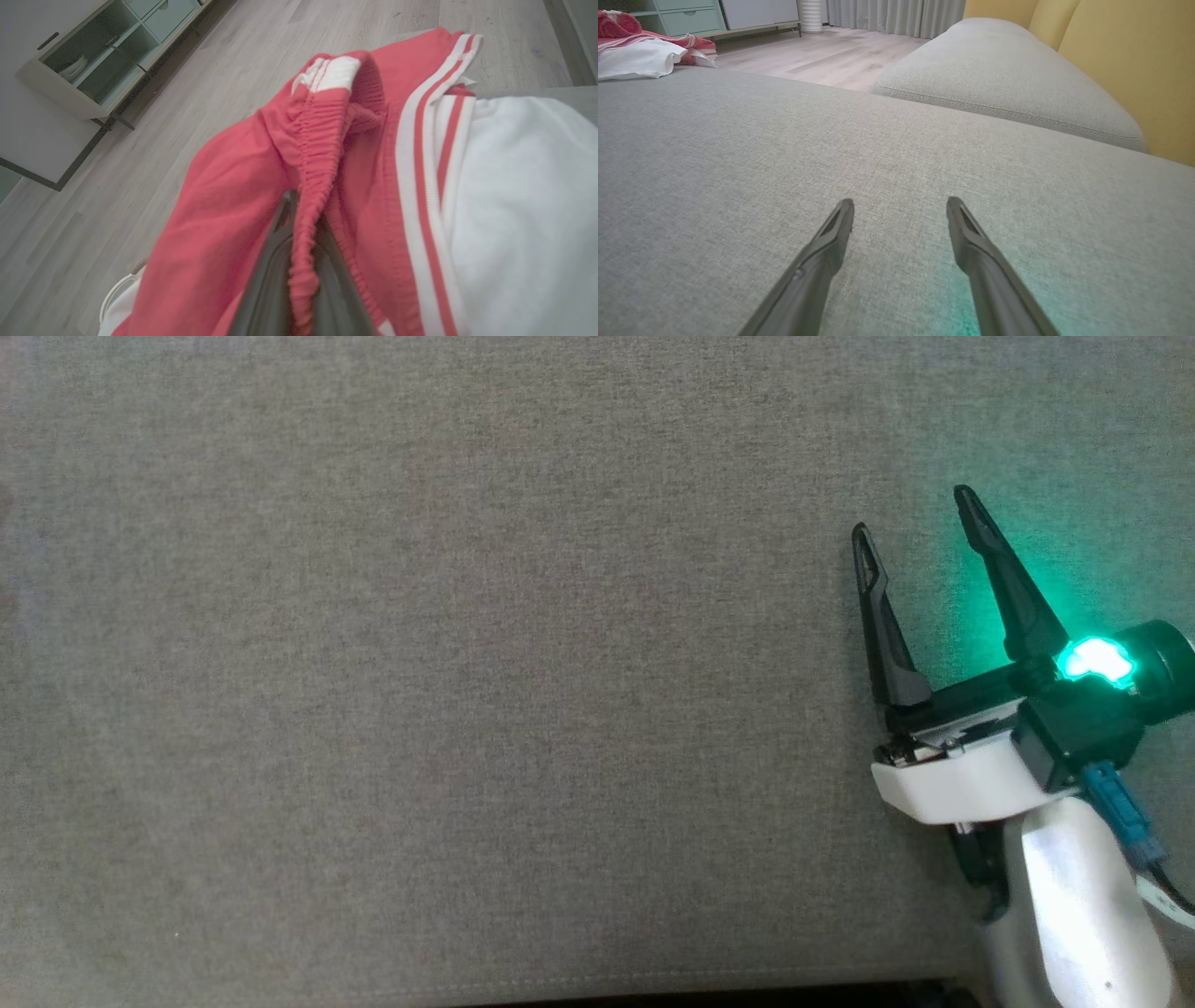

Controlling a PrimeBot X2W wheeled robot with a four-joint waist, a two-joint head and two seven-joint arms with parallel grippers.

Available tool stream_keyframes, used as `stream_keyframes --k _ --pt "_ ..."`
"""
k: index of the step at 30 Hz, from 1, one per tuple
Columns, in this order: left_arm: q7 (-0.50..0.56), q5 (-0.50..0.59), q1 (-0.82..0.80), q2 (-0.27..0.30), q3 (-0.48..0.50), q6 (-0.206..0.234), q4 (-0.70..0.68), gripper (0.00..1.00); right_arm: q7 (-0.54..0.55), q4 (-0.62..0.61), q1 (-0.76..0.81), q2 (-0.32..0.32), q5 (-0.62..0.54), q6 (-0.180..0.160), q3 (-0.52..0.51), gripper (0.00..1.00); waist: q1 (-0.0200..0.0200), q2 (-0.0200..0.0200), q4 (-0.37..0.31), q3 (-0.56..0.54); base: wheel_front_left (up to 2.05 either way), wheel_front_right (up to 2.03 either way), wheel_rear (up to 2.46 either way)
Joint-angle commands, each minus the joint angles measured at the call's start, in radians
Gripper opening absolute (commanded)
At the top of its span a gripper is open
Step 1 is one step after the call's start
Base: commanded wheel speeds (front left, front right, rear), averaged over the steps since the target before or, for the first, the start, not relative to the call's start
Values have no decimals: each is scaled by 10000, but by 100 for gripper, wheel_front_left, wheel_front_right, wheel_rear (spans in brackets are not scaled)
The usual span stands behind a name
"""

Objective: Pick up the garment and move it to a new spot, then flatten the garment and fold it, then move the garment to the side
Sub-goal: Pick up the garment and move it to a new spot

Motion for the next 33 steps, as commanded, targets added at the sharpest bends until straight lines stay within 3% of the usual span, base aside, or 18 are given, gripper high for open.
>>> stream_keyframes --k 1,11,20,22,28,33 --pt "-134 -139 -318 794 231 21 -78 0 -92 -205 -77 -18 77 -7 268 100 1 0 9 -65 0 0 0" --pt "-1114 -65 -522 1121 -62 -468 319 0 -325 347 -173 -18 263 -7 234 100 1 0 13 -922 0 0 0" --pt "-1644 465 -1309 927 -1142 -1457 26 0 -670 1431 5 -18 798 -7 97 100 1 0 -45 -2807 0 0 0" --pt "-1681 546 -1418 688 -1426 -1651 -93 0 -750 1732 131 -18 945 -7 57 100 1 0 -100 -3349 0 0 0" --pt "-1550 529 -1238 -905 -2420 -2012 -874 0 -929 2668 917 -18 1409 -7 -85 100 1 0 -441 -5321 0 0 0" --pt "-1474 -219 -612 -2052 -2851 -2214 -1700 0 -980 3014 1429 -18 1566 -7 -229 100 1 0 -1007 -6428 0 0 0"
